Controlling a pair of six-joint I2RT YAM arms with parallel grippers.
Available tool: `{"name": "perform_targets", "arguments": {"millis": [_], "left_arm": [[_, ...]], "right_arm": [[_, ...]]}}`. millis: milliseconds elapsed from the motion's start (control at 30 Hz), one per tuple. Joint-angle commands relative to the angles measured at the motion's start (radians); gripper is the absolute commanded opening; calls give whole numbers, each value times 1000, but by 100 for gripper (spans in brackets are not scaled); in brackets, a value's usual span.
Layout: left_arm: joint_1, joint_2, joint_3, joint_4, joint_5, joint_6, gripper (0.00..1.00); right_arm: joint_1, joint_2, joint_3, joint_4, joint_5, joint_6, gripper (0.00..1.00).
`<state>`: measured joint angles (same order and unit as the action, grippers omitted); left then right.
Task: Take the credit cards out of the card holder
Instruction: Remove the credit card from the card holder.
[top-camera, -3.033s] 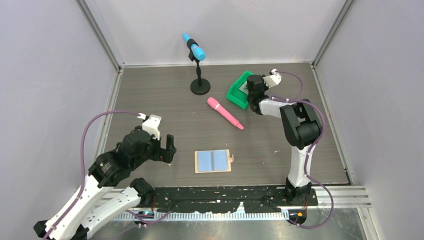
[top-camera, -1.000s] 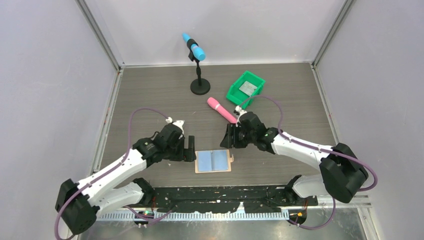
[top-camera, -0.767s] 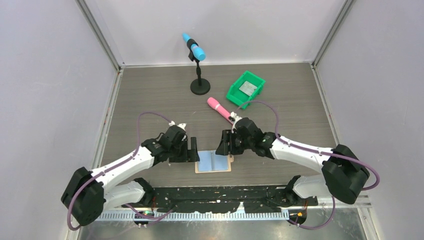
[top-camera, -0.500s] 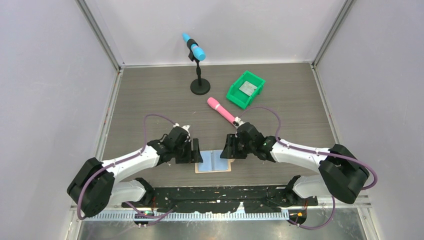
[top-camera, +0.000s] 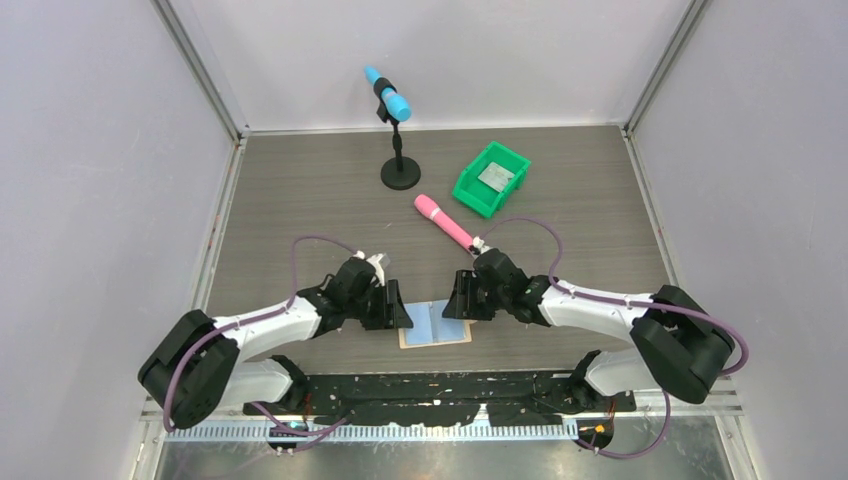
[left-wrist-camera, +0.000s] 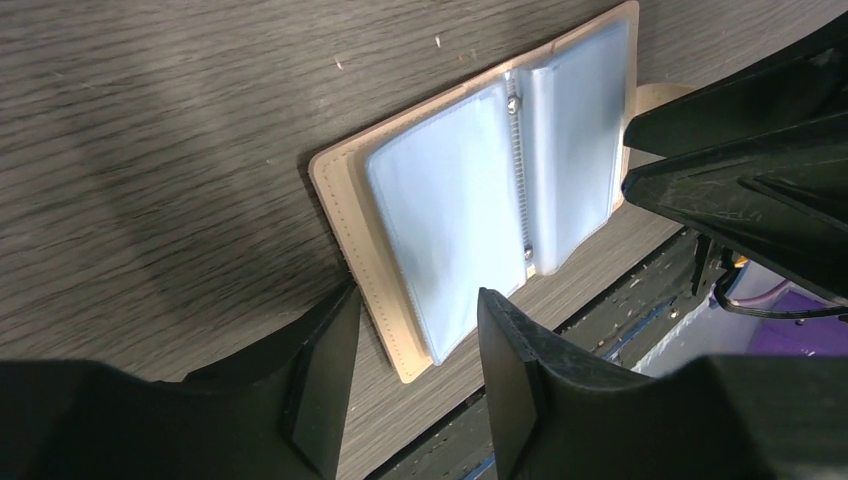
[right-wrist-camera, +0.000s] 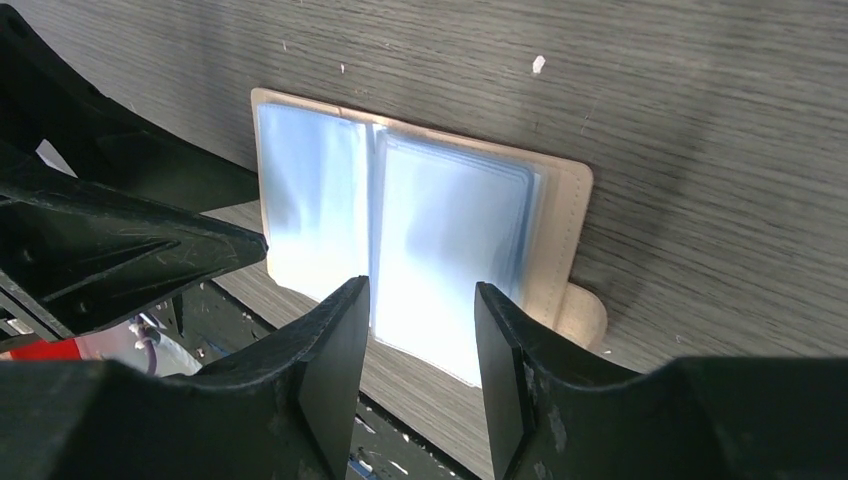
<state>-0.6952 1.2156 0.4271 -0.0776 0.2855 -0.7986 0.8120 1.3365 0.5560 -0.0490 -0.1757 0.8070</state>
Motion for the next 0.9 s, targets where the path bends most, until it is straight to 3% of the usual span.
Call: {"name": "perform_targets", "arguments": {"millis": [0, 433, 867], "left_arm": [[3, 21, -27, 71, 41, -20, 49], [2, 33, -25, 72, 47, -25, 45], [2, 52, -21, 101, 61, -29, 43]], "right_arm": [[9, 14, -1, 36, 36, 15, 50], [15, -51, 9, -79, 150, -17, 50], [16, 2, -6, -36, 111, -15, 50]]}}
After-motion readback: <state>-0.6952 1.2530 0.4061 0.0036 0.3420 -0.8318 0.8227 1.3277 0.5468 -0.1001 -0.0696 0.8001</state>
